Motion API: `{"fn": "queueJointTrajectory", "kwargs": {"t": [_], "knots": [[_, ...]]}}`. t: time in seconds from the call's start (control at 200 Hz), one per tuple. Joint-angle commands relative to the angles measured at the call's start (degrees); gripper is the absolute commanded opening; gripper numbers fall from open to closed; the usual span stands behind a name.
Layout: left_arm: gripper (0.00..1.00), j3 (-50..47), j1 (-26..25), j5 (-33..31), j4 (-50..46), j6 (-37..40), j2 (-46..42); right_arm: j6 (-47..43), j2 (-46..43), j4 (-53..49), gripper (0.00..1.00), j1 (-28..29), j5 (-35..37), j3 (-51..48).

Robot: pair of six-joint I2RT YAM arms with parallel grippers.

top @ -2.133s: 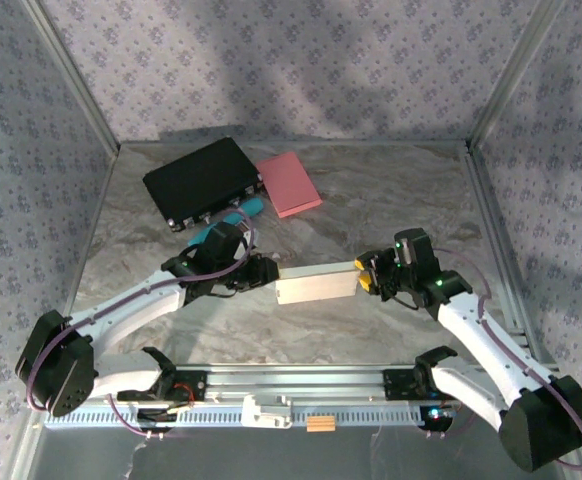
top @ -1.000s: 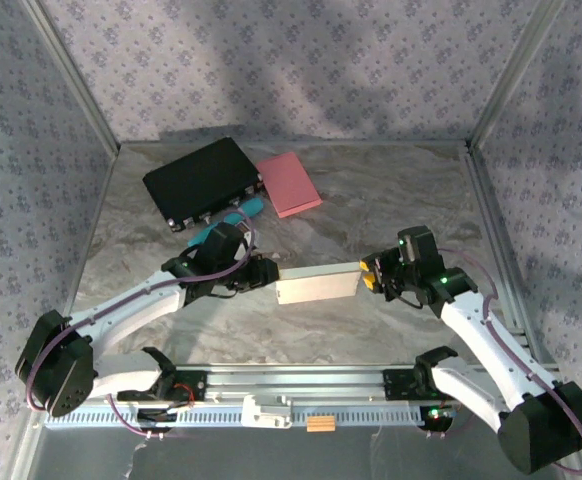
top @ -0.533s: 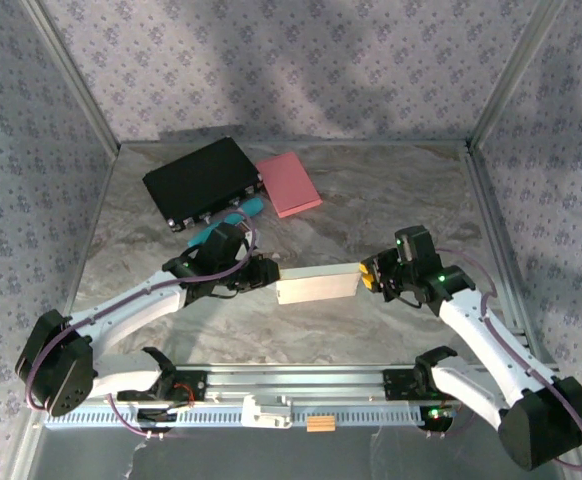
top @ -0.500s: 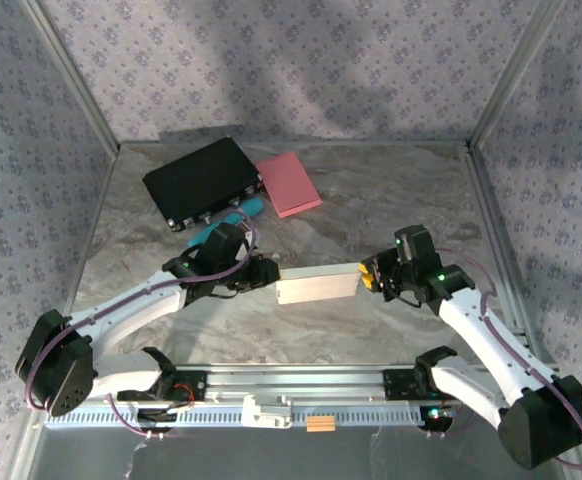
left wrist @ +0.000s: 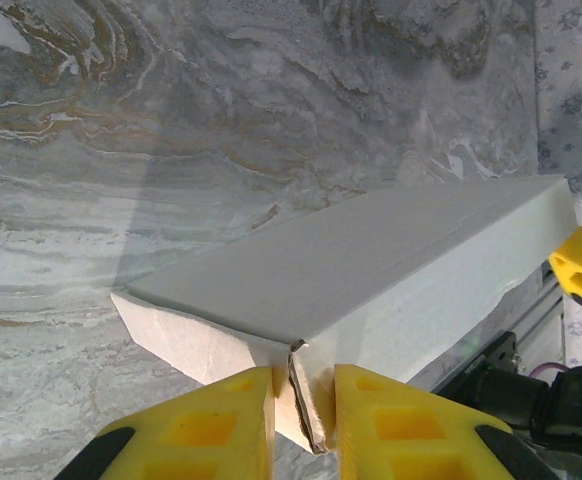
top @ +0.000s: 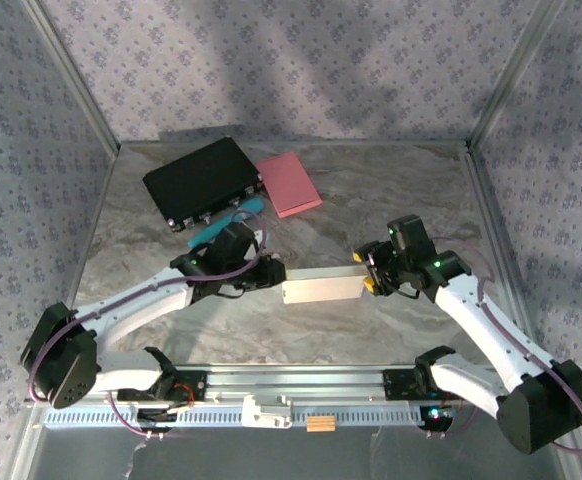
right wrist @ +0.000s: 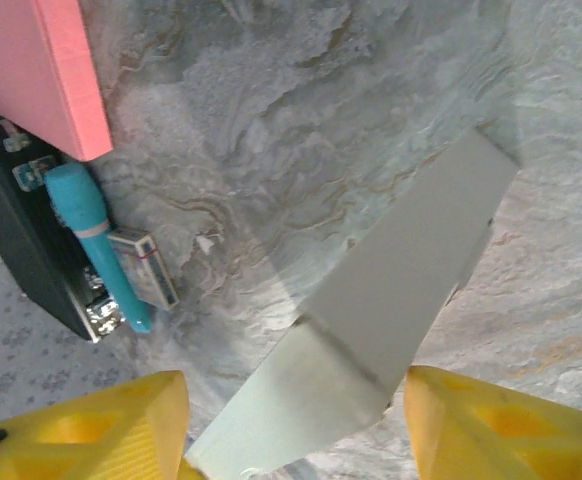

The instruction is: Fold the paper box

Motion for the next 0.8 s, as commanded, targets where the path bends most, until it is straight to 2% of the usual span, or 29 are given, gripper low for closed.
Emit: {"fn": "queueJointTrajectory", "kwargs": {"t": [0.0, 0.205, 0.365, 0.565, 0.66, 0.735, 0.795], "knots": [[0.22, 0.85, -1.76, -2.93, -6.11, 2.80, 1.95, 2.75, -1.84, 0.25, 0.64, 1.26, 1.73, 0.16], [0.21, 2.47, -5.02, -6.92, -8.25, 5.01, 1.60, 5.56, -4.16, -2.15, 0.66, 1.02, -1.20, -5.16], [0.21, 1.54, -6.92, -8.46, -7.03, 6.94, 0.79, 8.75, -7.91, 4.45, 0.68, 0.56, 0.02, -11.24], [0.21, -0.60, -9.09, -10.06, -5.99, 7.73, -0.28, 7.12, -7.42, 6.84, 0.71, 0.08, -0.75, -12.67], [0.21, -1.19, -9.56, -10.50, -5.62, 8.00, -0.35, 7.68, -7.19, 12.89, 0.69, 0.29, -0.60, -15.94], [0.24, -1.59, -9.63, -11.10, -5.73, 8.00, -0.36, 7.39, -5.94, 18.20, 0.67, 0.07, -0.45, -17.93], [0.34, -1.62, -9.63, -12.98, -6.65, 7.86, -0.61, 6.18, -4.12, 21.91, 0.66, -0.19, -0.53, -18.83]]}}
